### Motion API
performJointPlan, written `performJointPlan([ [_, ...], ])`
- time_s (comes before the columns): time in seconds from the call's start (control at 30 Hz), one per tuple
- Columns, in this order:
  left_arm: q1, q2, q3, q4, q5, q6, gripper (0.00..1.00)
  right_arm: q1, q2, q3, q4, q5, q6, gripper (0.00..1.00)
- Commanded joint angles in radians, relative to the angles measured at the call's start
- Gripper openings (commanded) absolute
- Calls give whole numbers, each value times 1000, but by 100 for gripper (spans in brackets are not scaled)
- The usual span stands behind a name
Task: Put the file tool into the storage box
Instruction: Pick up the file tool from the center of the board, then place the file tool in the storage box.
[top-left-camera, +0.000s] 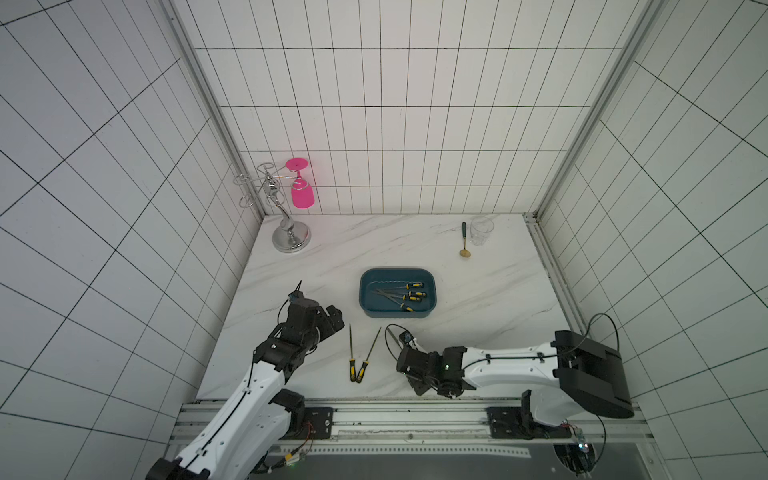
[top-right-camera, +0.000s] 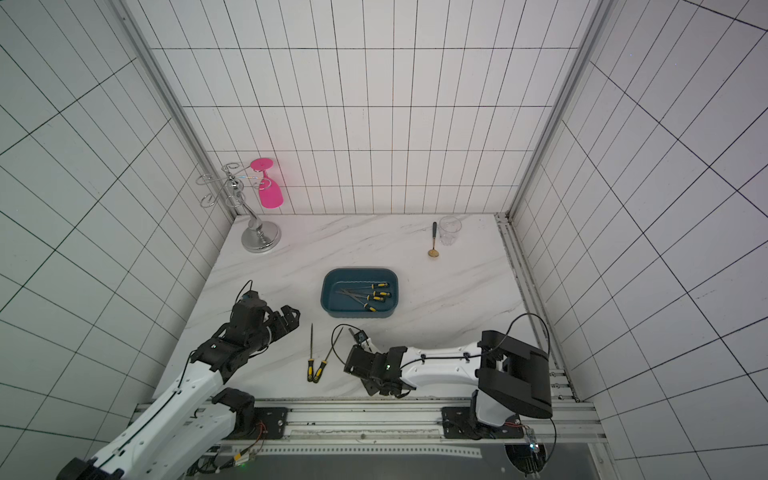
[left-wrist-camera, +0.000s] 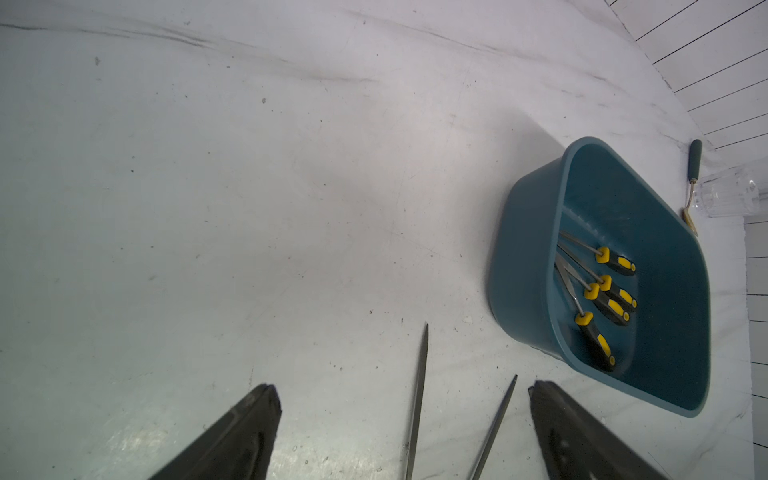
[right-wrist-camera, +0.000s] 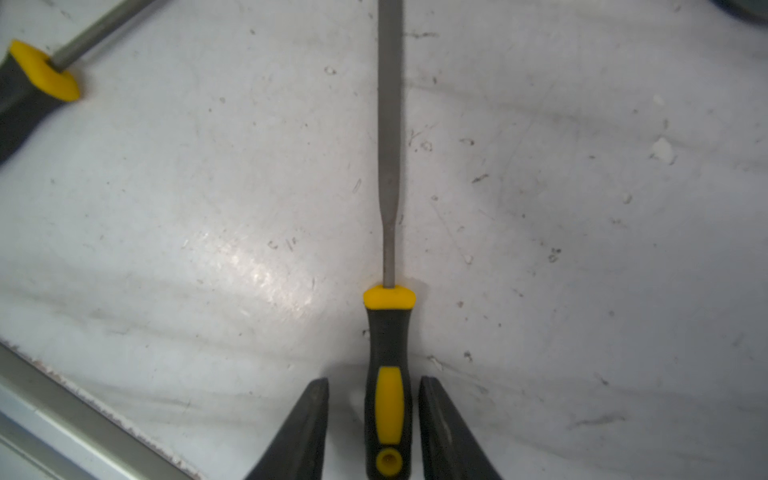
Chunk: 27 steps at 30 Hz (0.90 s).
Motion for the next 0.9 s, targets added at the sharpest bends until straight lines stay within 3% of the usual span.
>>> performJointPlan([
  [0.0, -1, -15, 33, 12, -21, 11, 98, 11, 4, -35, -18, -1, 17, 24],
  [0.2, 0, -62, 63, -24, -51, 13, 98, 21, -106, -10, -126, 86, -20, 9],
  [0.37, 13, -118, 91, -33, -66, 11, 98, 21, -289, 11, -220, 104, -148, 8],
  [0.57, 72, -99, 131, 21, 17, 13, 98, 0, -443, 67, -281, 100, -361, 8],
  [0.67, 91, -41, 160, 45, 2, 22, 98, -79, -454, 105, -285, 89, -472, 6],
  [0.73, 106, 11, 187, 60, 24, 28, 98, -170, -439, 145, -268, 0, -530, 5],
  [0.87, 115, 107, 234, 93, 91, 44, 98, -271, -349, 257, -249, 7, -638, 5],
])
